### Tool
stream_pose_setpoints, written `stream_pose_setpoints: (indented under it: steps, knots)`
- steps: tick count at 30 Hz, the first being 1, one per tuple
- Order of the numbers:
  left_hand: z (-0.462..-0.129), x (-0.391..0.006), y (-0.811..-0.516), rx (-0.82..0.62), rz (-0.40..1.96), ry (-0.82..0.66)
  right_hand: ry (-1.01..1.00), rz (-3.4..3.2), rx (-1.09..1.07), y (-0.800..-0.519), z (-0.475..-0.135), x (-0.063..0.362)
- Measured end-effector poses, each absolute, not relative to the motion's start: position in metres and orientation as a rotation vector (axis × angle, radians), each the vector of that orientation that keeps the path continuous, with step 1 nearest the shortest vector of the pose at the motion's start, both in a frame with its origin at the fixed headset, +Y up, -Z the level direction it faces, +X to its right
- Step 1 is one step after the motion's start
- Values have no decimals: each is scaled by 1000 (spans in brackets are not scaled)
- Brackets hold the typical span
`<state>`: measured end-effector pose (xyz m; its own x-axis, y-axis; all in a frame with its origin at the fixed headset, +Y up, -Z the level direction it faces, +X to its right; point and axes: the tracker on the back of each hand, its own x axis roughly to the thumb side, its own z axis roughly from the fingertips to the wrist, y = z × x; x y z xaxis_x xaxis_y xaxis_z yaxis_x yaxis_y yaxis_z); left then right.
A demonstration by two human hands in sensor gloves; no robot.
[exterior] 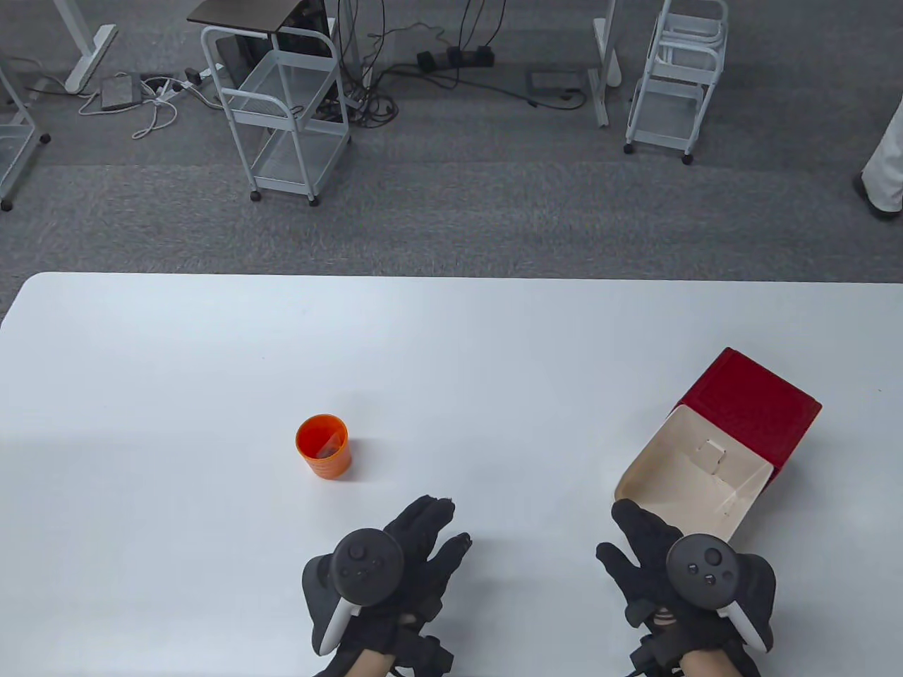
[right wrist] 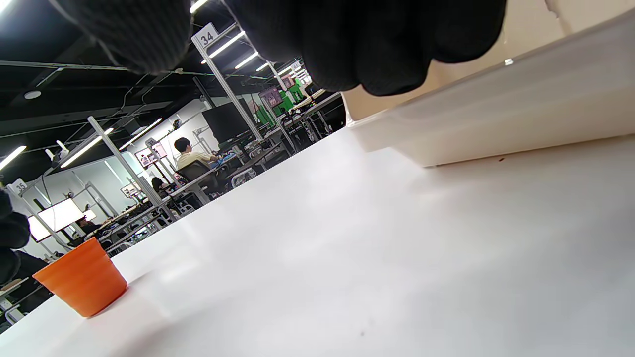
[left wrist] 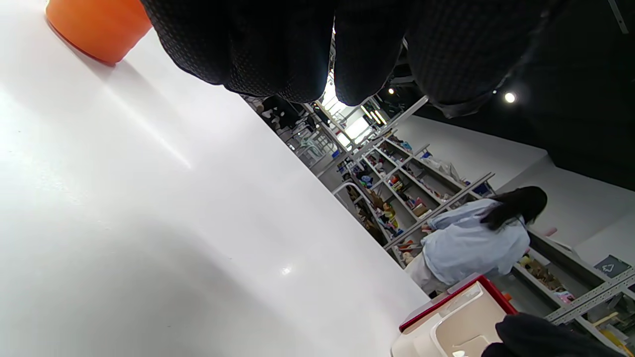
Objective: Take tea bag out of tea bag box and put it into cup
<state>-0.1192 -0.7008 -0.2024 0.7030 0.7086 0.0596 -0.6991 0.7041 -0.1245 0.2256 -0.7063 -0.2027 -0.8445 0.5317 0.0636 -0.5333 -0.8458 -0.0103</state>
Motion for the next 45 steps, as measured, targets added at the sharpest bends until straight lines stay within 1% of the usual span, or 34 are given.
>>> stream_pose_setpoints:
  steps: [3, 9, 12, 16, 18, 21, 27, 30, 34, 45]
  knots:
    - [-202, -122, -700, -70, 746, -104, -50, 2622, 86, -704, -202, 222]
    - [-203, -128, -703, -60, 775, -82, -79, 2925, 133, -696, -207, 212]
    - [-204, -129, -704, -64, 766, -78, -15, 3090, 124, -696, -212, 205]
    - [-206, -132, -707, -69, 749, -60, 78, 3304, 98, -702, -221, 194]
    - [-207, -133, -709, -74, 748, -51, 123, 3445, 46, -710, -228, 187]
    - [-207, -134, -709, -75, 740, -45, 127, 3541, 5, -718, -235, 182]
    - [-207, -134, -709, -75, 719, -46, 206, 3675, -26, -736, -248, 178]
    - [-207, -133, -709, -77, 714, -48, 155, 3675, -26, -739, -253, 181]
    - [-208, -133, -709, -82, 706, -49, 139, 3618, -5, -738, -255, 186]
    - [-208, -129, -708, -80, 699, -58, 40, 3571, 21, -728, -255, 193]
